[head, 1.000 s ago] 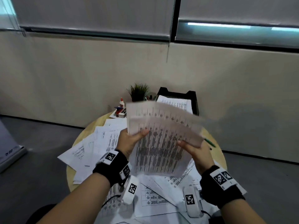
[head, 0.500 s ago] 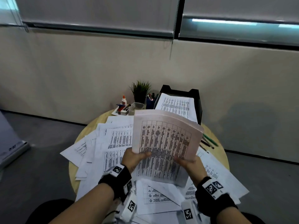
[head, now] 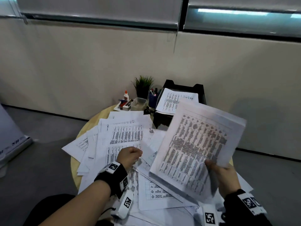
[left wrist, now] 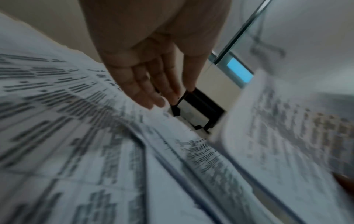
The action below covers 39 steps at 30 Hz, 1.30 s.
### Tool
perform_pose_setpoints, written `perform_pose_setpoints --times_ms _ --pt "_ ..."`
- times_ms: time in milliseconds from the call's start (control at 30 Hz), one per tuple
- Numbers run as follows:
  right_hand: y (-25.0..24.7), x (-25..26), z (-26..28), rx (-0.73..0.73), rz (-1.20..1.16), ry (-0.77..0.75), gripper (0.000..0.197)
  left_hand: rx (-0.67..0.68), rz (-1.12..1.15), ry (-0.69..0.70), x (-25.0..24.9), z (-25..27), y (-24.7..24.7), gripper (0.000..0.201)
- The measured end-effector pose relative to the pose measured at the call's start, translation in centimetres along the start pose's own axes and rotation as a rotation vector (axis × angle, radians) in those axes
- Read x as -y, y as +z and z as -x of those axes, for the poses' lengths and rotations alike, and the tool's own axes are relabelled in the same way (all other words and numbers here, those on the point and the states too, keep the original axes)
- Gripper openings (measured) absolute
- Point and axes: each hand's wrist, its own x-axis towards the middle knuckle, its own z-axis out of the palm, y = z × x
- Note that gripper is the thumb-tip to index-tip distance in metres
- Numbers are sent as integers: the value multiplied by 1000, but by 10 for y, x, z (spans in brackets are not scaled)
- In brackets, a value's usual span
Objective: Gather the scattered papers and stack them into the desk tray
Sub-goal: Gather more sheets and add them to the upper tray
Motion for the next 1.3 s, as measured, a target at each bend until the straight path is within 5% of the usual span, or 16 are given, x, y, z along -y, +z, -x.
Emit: perform_pose_setpoints --times_ms 67,167,267,367,433,567,700,833,1167,1300 --pt "-13 -12 -5 -60 -13 54 11 -11 -131 -26 13 -9 -2 7" --pt "-28 -37 -12 -142 -71 174 31 -8 -256 -93 24 -20 3 34" --pt "-30 -53 -14 -130 -86 253 21 53 -399 -112 21 -28 14 29" --pt "-27 -56 -17 -129 -84 242 22 118 -577 -162 15 -33 23 47" --pt "-26 -57 -17 -116 -86 244 22 121 -694 -162 13 -35 28 37" --pt "-26 -65 -21 -122 10 264 23 55 -858 -118 17 -40 38 65" --pt "-28 -66 -23 -135 66 276 15 81 -1015 -75 16 -42 54 71" --pt "-32 -75 -30 -183 84 324 14 69 -1017 -110 11 -44 64 68" --pt "-46 -83 -36 -280 52 327 18 165 -829 -33 6 -28 55 7" --pt "-49 -76 -33 -199 143 331 9 301 -785 -186 13 -13 41 32"
